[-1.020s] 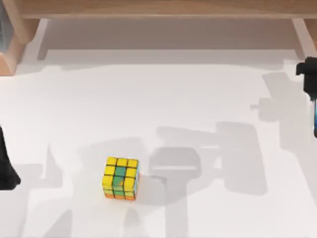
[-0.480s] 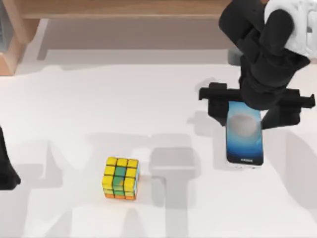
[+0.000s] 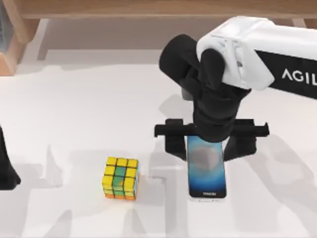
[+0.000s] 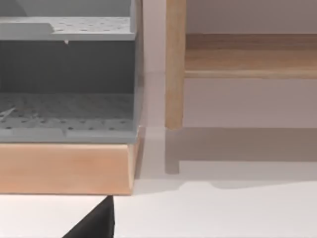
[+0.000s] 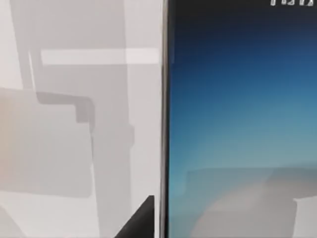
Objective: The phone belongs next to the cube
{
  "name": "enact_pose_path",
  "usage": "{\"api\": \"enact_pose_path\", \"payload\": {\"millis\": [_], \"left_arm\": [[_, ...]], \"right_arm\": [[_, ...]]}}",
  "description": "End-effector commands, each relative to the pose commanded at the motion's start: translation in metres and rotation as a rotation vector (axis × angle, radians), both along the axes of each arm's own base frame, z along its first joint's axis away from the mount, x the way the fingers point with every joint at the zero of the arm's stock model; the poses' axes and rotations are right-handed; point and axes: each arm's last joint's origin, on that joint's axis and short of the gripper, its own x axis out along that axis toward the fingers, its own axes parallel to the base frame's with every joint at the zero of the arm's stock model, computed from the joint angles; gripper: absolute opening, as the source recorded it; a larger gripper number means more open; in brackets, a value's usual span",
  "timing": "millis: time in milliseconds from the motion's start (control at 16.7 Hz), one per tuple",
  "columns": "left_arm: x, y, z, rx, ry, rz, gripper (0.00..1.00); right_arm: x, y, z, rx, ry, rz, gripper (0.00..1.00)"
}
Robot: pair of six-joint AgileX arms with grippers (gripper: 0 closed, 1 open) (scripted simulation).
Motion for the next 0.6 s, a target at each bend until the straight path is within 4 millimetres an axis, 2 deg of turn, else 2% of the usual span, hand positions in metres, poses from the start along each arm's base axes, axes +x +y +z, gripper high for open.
{"api": "enact_pose_path", "payload": {"millis": [120,600], "left_arm": [[0.0,0.0,0.0,0.0,0.0,0.0,1.0],[0.0,0.0,0.0,0.0,0.0,0.0,1.0]], "right_arm": [[-0.0026,0.0044,-0.0029,-0.004,0.008,0.005,0.0],[0.0009,0.0008,-0.0026,-0.002,-0.005,-0.018,0.0]]}}
